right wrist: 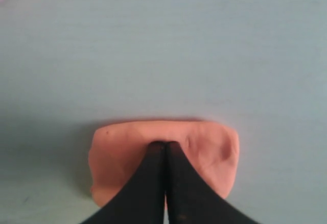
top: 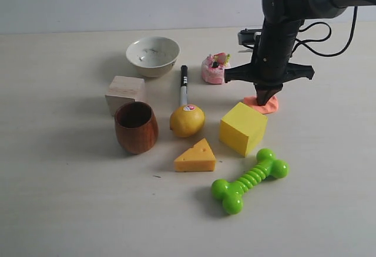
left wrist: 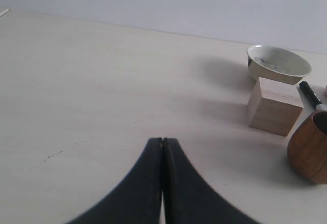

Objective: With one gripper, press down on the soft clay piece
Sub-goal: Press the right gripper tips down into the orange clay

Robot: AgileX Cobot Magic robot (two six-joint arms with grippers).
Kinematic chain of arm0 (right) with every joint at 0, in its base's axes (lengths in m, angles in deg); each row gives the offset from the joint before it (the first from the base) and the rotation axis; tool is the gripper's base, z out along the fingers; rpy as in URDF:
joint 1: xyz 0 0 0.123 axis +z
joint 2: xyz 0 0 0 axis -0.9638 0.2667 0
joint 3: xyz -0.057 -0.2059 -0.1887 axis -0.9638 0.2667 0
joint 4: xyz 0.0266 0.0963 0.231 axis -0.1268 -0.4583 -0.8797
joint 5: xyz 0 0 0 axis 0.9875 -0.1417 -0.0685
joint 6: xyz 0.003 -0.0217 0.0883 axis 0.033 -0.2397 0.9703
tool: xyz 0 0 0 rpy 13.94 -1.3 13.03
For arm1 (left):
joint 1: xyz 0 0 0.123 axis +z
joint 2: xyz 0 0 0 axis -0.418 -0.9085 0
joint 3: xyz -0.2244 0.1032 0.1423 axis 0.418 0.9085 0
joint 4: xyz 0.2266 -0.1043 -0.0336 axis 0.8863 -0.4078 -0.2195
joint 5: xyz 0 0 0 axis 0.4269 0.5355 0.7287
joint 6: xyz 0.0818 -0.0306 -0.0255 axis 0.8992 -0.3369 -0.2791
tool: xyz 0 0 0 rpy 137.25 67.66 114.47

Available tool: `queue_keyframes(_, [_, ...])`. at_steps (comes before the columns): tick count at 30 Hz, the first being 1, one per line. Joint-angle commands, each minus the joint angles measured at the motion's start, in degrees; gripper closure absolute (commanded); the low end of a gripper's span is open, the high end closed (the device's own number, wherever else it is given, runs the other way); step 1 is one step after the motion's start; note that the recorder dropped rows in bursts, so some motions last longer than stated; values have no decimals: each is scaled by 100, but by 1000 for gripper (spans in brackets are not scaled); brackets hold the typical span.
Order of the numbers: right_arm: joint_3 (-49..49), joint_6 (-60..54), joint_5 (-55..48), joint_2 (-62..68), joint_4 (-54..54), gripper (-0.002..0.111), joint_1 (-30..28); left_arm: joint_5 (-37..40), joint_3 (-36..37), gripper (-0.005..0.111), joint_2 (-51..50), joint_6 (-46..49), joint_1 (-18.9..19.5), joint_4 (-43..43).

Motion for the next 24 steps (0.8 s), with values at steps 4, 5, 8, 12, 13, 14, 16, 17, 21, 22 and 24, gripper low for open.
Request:
queue_keyframes(4, [367,-286,49,296,-227,108,18,-20,17,107,34,17,11,-57])
queue_keyframes(5, [367,-300,49,283,-227,108,18,-20,17,107,34,17,11,-57])
queue_keyframes(8, [367,-299,49,285,-213,108,18,-20,17,107,34,6,11,-57])
queue_keyframes(12, [367,-299,49,285,-213,108,18,-20,17,107,34,6,11,-57])
queue_keyframes(13, [367,-299,49,285,-213,108,18,-20,17,107,34,6,11,-57])
queue_keyframes(14, [367,-324,49,285,-213,108,18,-20,17,107,34,6,11,-57])
queue_keyframes(16, [367,-347,70,276,-213,108,18,-20,17,107,34,18,11,-57])
queue_keyframes(17, [367,-361,70,273,-213,108,18,-20,17,107,34,18,11,-57])
queue_keyframes(21, [354,-361,134,157,-213,102,18,-20,17,107,34,18,11,-57])
queue_keyframes(22, [352,-361,153,126,-213,101,18,-20,17,107,34,18,11,-57])
queue_keyframes(24, [341,-361,242,43,-237,100,18,-20,17,107,34,7,11,-57])
